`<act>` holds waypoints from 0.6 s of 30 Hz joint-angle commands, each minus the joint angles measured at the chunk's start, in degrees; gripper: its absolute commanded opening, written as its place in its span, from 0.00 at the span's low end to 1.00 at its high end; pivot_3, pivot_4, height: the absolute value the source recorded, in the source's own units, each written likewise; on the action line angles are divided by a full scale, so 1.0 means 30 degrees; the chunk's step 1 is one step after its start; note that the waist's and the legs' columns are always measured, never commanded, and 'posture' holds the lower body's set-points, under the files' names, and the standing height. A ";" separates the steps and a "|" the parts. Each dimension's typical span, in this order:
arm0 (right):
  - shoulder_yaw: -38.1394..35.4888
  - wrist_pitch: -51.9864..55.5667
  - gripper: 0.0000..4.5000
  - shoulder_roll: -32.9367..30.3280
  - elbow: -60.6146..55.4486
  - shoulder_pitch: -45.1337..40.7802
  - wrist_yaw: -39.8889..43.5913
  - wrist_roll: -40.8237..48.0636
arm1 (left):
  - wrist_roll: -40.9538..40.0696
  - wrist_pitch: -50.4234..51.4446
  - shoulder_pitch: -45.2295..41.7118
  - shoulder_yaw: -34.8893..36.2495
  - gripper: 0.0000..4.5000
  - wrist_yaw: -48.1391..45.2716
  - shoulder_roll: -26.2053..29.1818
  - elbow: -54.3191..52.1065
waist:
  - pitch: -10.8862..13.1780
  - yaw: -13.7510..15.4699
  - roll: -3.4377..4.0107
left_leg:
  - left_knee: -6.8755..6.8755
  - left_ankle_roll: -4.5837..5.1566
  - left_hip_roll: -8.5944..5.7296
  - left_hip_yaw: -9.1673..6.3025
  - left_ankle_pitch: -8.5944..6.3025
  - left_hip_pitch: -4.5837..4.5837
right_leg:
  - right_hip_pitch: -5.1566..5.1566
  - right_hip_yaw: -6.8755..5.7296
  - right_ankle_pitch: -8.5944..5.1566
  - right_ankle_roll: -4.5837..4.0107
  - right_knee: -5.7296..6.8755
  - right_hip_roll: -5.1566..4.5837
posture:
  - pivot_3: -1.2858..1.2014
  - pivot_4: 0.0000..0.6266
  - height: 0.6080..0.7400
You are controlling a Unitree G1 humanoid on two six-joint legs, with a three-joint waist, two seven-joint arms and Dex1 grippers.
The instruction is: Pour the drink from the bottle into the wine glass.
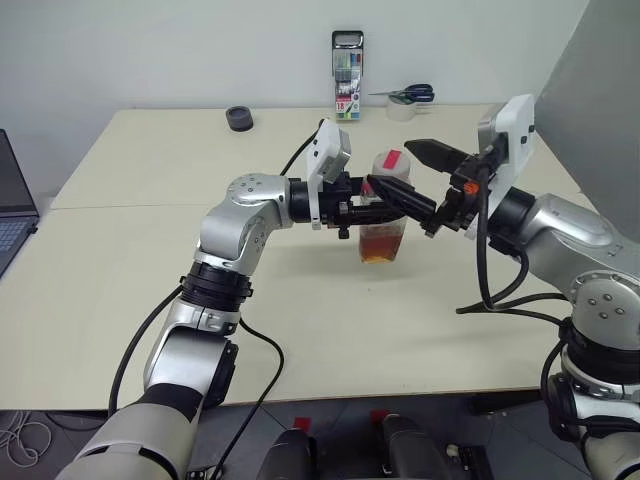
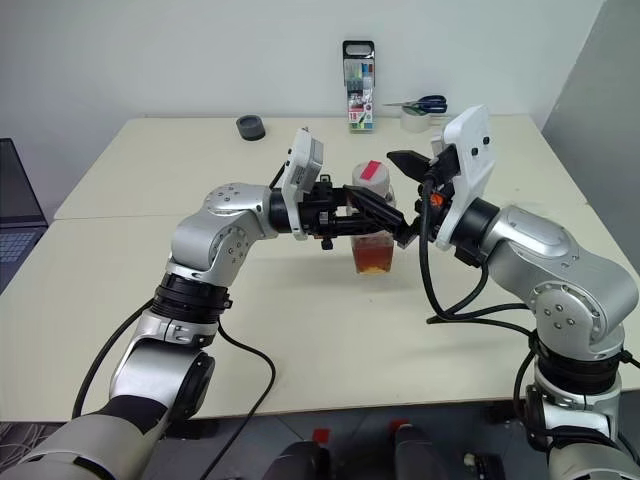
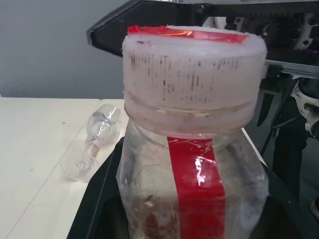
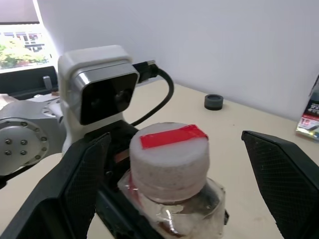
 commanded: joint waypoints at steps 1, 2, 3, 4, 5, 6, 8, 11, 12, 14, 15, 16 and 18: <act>-0.0076 -0.0720 1.00 0.0043 0.0202 -0.0559 -0.0108 -0.0496 | -0.0042 -0.0459 -0.0550 0.0215 0.42 -0.0125 -0.0037 -0.0504 | 0.0000 -0.0002 0.0000 | 0.0000 0.0003 0.0000 0.0001 -0.0002 0.0000 | 0.0000 0.0000 0.0000 0.0000 0.0002 0.0001 | 0.52 0.24 1.00; -0.0084 -0.0764 1.00 0.0030 0.0290 -0.0576 -0.0093 -0.0552 | -0.0031 -0.0452 -0.0540 0.0215 0.42 -0.0132 -0.0024 -0.0517 | 0.0000 -0.0004 0.0000 | 0.0000 0.0006 0.0000 0.0001 -0.0003 0.0001 | 0.0000 0.0001 0.0000 0.0000 0.0003 0.0001 | 0.52 0.24 1.00; -0.0110 -0.0793 1.00 -0.0043 0.0348 -0.0559 -0.0029 -0.0593 | -0.0015 -0.0461 -0.0512 0.0216 0.42 -0.0141 -0.0006 -0.0536 | 0.0000 -0.0001 0.0000 | 0.0000 0.0008 0.0001 0.0001 -0.0004 0.0001 | 0.0000 -0.0001 0.0000 0.0000 0.0003 0.0001 | 0.52 0.24 1.00; -0.0220 -0.0758 1.00 -0.0102 0.0385 -0.0523 -0.0018 -0.0555 | -0.0016 -0.0432 -0.0478 0.0221 0.42 -0.0126 0.0004 -0.0605 | 0.0000 -0.0001 0.0000 | -0.0001 0.0008 0.0001 0.0001 -0.0004 0.0001 | 0.0000 -0.0001 0.0000 0.0000 0.0002 0.0002 | 0.52 0.24 1.00; -0.0366 -0.0700 1.00 -0.0144 0.0432 -0.0482 -0.0070 -0.0509 | -0.0025 -0.0399 -0.0442 0.0232 0.42 -0.0112 0.0017 -0.0687 | 0.0000 -0.0002 0.0000 | -0.0002 0.0009 0.0001 0.0000 -0.0005 0.0001 | 0.0000 -0.0001 0.0000 0.0000 0.0002 0.0002 | 0.52 0.24 1.00; -0.0484 -0.0648 1.00 -0.0196 0.0461 -0.0448 -0.0088 -0.0459 | -0.0032 -0.0366 -0.0416 0.0245 0.42 -0.0090 0.0022 -0.0760 | 0.0000 -0.0001 0.0000 | -0.0002 0.0013 0.0000 0.0001 -0.0007 0.0000 | 0.0000 0.0000 0.0000 0.0000 0.0002 0.0002 | 0.52 0.24 1.00; -0.0631 -0.0570 1.00 -0.0409 0.0495 -0.0313 0.0007 -0.0414 | -0.0029 -0.0343 -0.0369 0.0262 0.42 -0.0067 0.0032 -0.0840 | 0.0000 0.0000 0.0000 | -0.0001 0.0015 0.0001 0.0000 -0.0008 0.0001 | 0.0000 0.0000 0.0000 0.0000 0.0002 0.0002 | 0.52 0.24 1.00; -0.1078 -0.0538 1.00 -0.1218 0.0562 0.0211 0.0552 -0.0399 | -0.0007 -0.0360 -0.0240 0.0254 0.42 -0.0059 0.0088 -0.0939 | 0.0000 0.0001 0.0000 | -0.0001 0.0022 0.0000 -0.0001 -0.0012 -0.0001 | 0.0000 -0.0002 0.0000 0.0000 0.0000 0.0002 | 0.52 0.24 1.00; -0.1217 -0.0520 1.00 -0.1400 0.0569 0.0271 0.0645 -0.0301 | -0.0008 -0.0351 -0.0230 0.0258 0.42 -0.0051 0.0101 -0.0961 | 0.0000 0.0001 0.0000 | -0.0001 0.0037 -0.0001 -0.0001 -0.0020 -0.0001 | 0.0003 -0.0002 0.0000 0.0000 -0.0002 0.0002 | 0.52 0.24 1.00; -0.1542 -0.0382 1.00 -0.1703 0.0498 0.0303 0.0773 0.0018 | -0.0017 -0.0311 -0.0218 0.0286 0.42 -0.0006 0.0105 -0.1038 | 0.0000 0.0003 0.0000 | 0.0000 0.0054 -0.0001 0.0000 -0.0030 -0.0001 | 0.0003 -0.0002 0.0000 0.0000 -0.0001 0.0002 | 0.52 0.24 1.00; -0.1648 -0.0312 1.00 -0.1798 0.0455 0.0326 0.0793 0.0163 | -0.0023 -0.0303 -0.0208 0.0301 0.42 0.0022 0.0095 -0.1060 | 0.0000 0.0004 0.0000 | 0.0000 0.0055 0.0000 0.0001 -0.0031 0.0002 | 0.0003 -0.0001 0.0000 0.0000 0.0002 0.0002 | 0.52 0.24 1.00; -0.1687 -0.0271 1.00 -0.1884 0.0423 0.0370 0.0782 0.0266 | -0.0017 -0.0309 -0.0187 0.0299 0.42 0.0040 0.0088 -0.1085 | 0.0000 0.0004 0.0000 | -0.0001 0.0055 0.0003 -0.0002 -0.0030 0.0003 | 0.0003 -0.0003 0.0000 0.0000 0.0002 0.0003 | 0.52 0.24 1.00; -0.1683 -0.0256 1.00 -0.1964 0.0390 0.0451 0.0731 0.0483 | 0.0000 -0.0336 -0.0137 0.0271 0.42 0.0067 0.0074 -0.1134 | 0.0000 0.0003 0.0000 | -0.0001 0.0055 0.0004 0.0000 -0.0031 0.0003 | 0.0003 -0.0001 0.0000 0.0000 0.0001 0.0003 | 0.52 0.24 1.00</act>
